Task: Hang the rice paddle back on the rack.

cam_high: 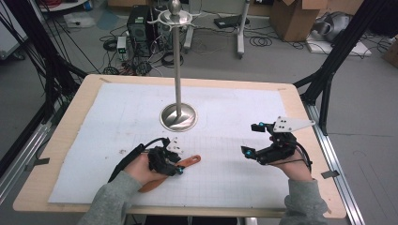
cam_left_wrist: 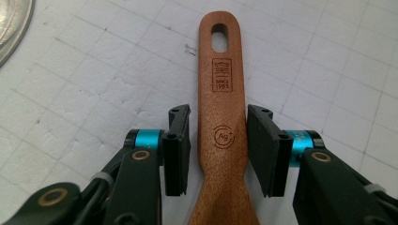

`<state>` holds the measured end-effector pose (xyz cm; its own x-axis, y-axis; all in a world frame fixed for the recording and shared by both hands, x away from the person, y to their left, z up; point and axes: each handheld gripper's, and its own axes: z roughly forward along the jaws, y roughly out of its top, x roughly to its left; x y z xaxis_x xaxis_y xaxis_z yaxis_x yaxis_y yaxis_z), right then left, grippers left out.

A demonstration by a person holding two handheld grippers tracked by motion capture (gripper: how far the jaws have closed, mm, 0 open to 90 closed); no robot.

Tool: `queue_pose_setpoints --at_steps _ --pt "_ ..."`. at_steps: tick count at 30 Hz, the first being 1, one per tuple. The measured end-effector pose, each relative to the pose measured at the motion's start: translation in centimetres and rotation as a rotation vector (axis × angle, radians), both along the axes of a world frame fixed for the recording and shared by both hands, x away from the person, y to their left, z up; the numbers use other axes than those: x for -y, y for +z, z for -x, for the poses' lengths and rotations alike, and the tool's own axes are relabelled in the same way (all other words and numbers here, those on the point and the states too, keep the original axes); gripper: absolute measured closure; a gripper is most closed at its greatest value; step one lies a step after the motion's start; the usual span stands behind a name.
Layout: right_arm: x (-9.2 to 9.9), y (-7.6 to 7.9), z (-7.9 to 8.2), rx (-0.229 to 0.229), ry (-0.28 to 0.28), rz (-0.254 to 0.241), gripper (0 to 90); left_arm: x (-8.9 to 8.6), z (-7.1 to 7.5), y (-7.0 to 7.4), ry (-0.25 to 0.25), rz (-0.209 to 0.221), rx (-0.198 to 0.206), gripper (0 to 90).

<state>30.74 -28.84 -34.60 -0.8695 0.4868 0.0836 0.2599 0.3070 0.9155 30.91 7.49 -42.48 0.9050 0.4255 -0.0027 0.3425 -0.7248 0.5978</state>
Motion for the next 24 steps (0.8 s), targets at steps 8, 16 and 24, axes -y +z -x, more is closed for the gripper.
queue_pose_setpoints --at_steps 8,16,24 --pt "0.0 0.0 0.0 0.001 0.001 0.003 5.3 0.0 0.0 0.1 0.0 -0.005 0.001 64.9" --pt "0.1 0.0 -0.1 0.006 -0.001 -0.002 5.3 -0.2 0.1 0.4 0.014 0.016 -0.003 65.1" --pt "0.2 0.2 -0.1 0.014 -0.013 -0.019 6.2 -0.9 0.4 1.5 0.021 0.062 0.01 65.1"
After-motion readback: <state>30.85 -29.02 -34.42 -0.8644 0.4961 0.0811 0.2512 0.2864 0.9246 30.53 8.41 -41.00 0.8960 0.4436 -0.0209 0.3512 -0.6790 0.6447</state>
